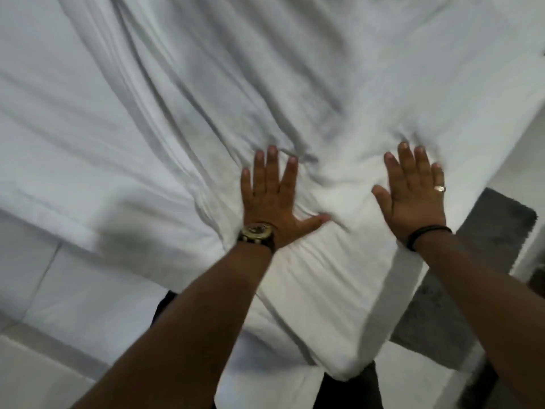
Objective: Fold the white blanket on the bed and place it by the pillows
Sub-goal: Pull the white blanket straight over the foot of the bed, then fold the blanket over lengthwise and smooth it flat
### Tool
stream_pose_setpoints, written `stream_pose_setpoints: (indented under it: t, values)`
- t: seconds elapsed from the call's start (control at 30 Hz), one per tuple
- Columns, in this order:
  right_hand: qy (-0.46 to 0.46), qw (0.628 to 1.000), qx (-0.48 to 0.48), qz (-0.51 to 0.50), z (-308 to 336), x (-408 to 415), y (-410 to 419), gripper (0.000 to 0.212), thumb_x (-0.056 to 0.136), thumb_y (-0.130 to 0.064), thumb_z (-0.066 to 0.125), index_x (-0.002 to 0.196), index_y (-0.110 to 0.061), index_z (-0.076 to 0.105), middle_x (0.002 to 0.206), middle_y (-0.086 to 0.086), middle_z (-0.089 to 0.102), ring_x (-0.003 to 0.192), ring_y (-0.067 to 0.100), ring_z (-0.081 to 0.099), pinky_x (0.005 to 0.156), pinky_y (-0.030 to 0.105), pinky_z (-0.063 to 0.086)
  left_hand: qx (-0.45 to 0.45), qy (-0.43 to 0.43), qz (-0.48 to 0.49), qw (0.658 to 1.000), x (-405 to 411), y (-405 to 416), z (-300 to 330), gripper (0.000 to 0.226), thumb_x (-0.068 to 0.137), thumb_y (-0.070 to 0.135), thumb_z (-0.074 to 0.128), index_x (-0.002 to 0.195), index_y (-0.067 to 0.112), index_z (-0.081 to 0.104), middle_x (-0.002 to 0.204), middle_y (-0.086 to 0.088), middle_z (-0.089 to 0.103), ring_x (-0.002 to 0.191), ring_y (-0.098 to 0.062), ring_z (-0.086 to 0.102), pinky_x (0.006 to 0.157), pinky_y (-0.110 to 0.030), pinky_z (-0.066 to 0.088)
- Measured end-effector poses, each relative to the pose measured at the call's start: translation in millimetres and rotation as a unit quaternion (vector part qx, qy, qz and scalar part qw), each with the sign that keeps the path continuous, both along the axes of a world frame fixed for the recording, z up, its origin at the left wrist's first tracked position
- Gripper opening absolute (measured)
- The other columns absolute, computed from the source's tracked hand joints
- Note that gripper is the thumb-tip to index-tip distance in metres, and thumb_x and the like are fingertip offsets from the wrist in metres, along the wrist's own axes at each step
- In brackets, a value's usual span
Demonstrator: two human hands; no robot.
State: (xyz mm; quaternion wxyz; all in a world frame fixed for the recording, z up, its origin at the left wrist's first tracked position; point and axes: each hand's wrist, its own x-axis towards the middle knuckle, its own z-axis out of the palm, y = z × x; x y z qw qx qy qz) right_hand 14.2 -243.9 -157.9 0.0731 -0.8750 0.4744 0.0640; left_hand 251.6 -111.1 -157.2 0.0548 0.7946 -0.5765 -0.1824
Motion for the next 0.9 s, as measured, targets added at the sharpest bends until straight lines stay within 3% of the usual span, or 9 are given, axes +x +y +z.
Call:
stream_pose_setpoints:
  t: [0.07,0.13,0.2,0.3,0.37,0.47,0.57,0.7,0.9]
  values:
    - [-0.007,0.986,0.019,-0.164,17,26,38,0.07,0.094,-0.056,0.018,0.152,-0.017,0.025,0.161,0.01,0.016,0.147,0.033,0.012,0.116,0.054,0.014,-0.004,0.027,-0.06,0.998,10,5,11,0.118,0.068,0.091,0.037,0.155,0.014,0.018,0.162,-0.02,0.002,0.15,-0.037,-0.001,0.118,-0.057,0.002]
    - [-0.055,0.961,0.06,-0.264,35,71,86,0.081,0.089,-0.067,0.019,0.147,-0.012,0.036,0.156,0.018,0.027,0.144,0.035,0.023,0.116,0.052,0.02,-0.038,0.081,-0.185,0.979,50,4,26,0.105,0.072,0.084,0.045,0.148,0.011,0.04,0.157,-0.024,0.023,0.146,-0.041,0.02,0.114,-0.057,0.023]
    - [-0.098,0.958,0.088,-0.255,53,129,145,0.087,0.085,-0.077,0.028,0.137,-0.011,0.049,0.148,0.022,0.04,0.137,0.037,0.036,0.113,0.05,0.029,-0.094,0.077,-0.303,0.945,123,13,43,0.094,0.071,0.08,0.048,0.131,0.009,0.06,0.145,-0.025,0.046,0.136,-0.044,0.04,0.106,-0.059,0.038]
    - [-0.101,0.97,0.136,-0.174,69,210,213,0.086,0.078,-0.079,0.044,0.138,-0.017,0.048,0.145,0.016,0.045,0.134,0.036,0.039,0.108,0.051,0.035,-0.041,-0.054,-0.406,0.911,257,7,66,0.101,0.065,0.085,0.048,0.136,0.014,0.055,0.148,-0.02,0.044,0.138,-0.042,0.037,0.11,-0.06,0.029]
    - [-0.082,0.979,0.119,-0.142,66,245,222,0.076,0.079,-0.064,0.055,0.139,-0.017,0.046,0.14,0.014,0.048,0.128,0.037,0.044,0.099,0.05,0.041,-0.008,-0.132,-0.442,0.887,326,-10,72,0.085,0.067,0.064,0.069,0.131,0.01,0.057,0.14,-0.025,0.05,0.128,-0.046,0.046,0.102,-0.059,0.036]
    - [-0.074,0.979,0.038,-0.187,54,274,205,0.047,0.072,-0.026,0.068,0.117,-0.011,0.06,0.116,0.017,0.059,0.099,0.04,0.057,0.077,0.046,0.048,0.007,-0.238,-0.418,0.877,374,-53,80,0.039,0.063,0.018,0.079,0.096,0.003,0.066,0.091,-0.026,0.066,0.088,-0.043,0.062,0.088,-0.054,0.043]
    - [-0.067,0.974,-0.076,-0.201,58,281,185,0.023,0.075,-0.009,0.059,0.097,-0.003,0.064,0.091,0.021,0.06,0.071,0.04,0.058,0.055,0.037,0.041,0.029,-0.264,-0.368,0.891,394,-71,94,0.016,0.07,0.006,0.068,0.085,0.003,0.065,0.071,-0.022,0.064,0.065,-0.039,0.063,0.076,-0.046,0.045]
    - [-0.096,0.979,-0.127,-0.13,70,276,207,0.021,0.078,-0.01,0.044,0.089,-0.006,0.062,0.085,0.018,0.058,0.069,0.036,0.055,0.053,0.032,0.028,0.061,-0.186,-0.309,0.931,422,26,98,0.016,0.076,0.014,0.067,0.091,0.011,0.065,0.074,-0.019,0.066,0.062,-0.039,0.065,0.057,-0.04,0.047]
    - [-0.082,0.985,-0.052,-0.14,52,253,315,0.026,0.067,0.0,0.065,0.093,-0.006,0.068,0.094,0.021,0.066,0.077,0.04,0.063,0.062,0.041,0.05,0.167,-0.149,-0.268,0.937,399,179,80,0.024,0.061,0.003,0.073,0.08,0.012,0.061,0.057,-0.01,0.059,0.043,-0.033,0.058,0.042,-0.035,0.046]
